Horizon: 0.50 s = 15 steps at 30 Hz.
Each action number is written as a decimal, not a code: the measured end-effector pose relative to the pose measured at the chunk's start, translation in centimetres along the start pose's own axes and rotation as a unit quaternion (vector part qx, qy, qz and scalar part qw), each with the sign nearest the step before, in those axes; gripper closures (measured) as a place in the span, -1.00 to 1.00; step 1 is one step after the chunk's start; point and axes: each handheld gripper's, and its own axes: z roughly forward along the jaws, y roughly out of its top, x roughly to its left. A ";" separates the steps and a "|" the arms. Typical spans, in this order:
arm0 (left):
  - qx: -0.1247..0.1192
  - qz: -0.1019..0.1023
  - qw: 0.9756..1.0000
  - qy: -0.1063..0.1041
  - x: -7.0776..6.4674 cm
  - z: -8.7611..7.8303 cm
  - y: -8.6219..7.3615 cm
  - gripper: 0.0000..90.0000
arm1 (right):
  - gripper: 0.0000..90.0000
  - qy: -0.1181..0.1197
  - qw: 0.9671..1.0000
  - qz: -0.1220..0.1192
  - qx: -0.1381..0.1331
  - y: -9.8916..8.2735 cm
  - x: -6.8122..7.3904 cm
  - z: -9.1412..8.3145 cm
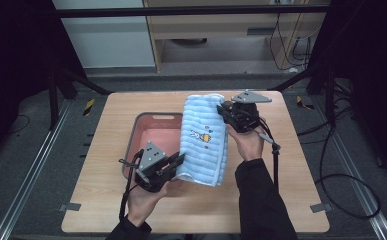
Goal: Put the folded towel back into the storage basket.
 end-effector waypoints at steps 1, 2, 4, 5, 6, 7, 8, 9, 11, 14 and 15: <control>0.000 0.000 1.000 0.000 0.0 0.0 0.0 0.86 | 0.84 0.001 1.000 0.000 0.000 0.1 0.1 0.1; -0.001 0.002 1.000 0.002 0.1 -0.2 0.1 0.86 | 0.84 0.001 1.000 0.000 0.000 0.1 0.1 0.1; -0.003 0.002 1.000 0.006 0.4 -0.5 0.2 0.86 | 0.84 0.005 1.000 -0.001 -0.004 0.5 0.6 0.6; -0.005 0.001 1.000 0.009 0.6 -0.6 0.2 0.86 | 0.84 0.006 1.000 -0.001 -0.004 0.7 0.7 0.7; -0.008 0.000 1.000 0.013 1.0 -0.8 0.3 0.86 | 0.84 0.007 1.000 -0.002 -0.004 0.8 0.9 0.9; -0.008 0.000 1.000 0.013 1.0 -0.8 0.3 0.86 | 0.84 0.008 1.000 -0.001 -0.004 1.0 1.0 1.0; -0.007 0.001 1.000 0.015 1.2 -0.9 0.3 0.86 | 0.84 0.009 1.000 -0.002 -0.006 1.1 1.1 1.2; -0.010 -0.002 1.000 0.016 1.3 -1.1 0.3 0.86 | 0.84 0.011 1.000 0.000 -0.008 1.2 1.2 1.3; -0.009 -0.003 1.000 0.021 1.8 -1.3 0.3 0.86 | 0.84 0.012 1.000 0.001 -0.008 1.3 1.2 1.4; -0.010 -0.004 1.000 0.025 2.3 -1.6 0.3 0.86 | 0.84 0.014 1.000 -0.001 -0.008 1.7 1.7 2.0; -0.011 -0.003 1.000 0.027 2.4 -1.7 0.3 0.86 | 0.84 0.015 1.000 -0.001 -0.009 1.8 1.9 2.2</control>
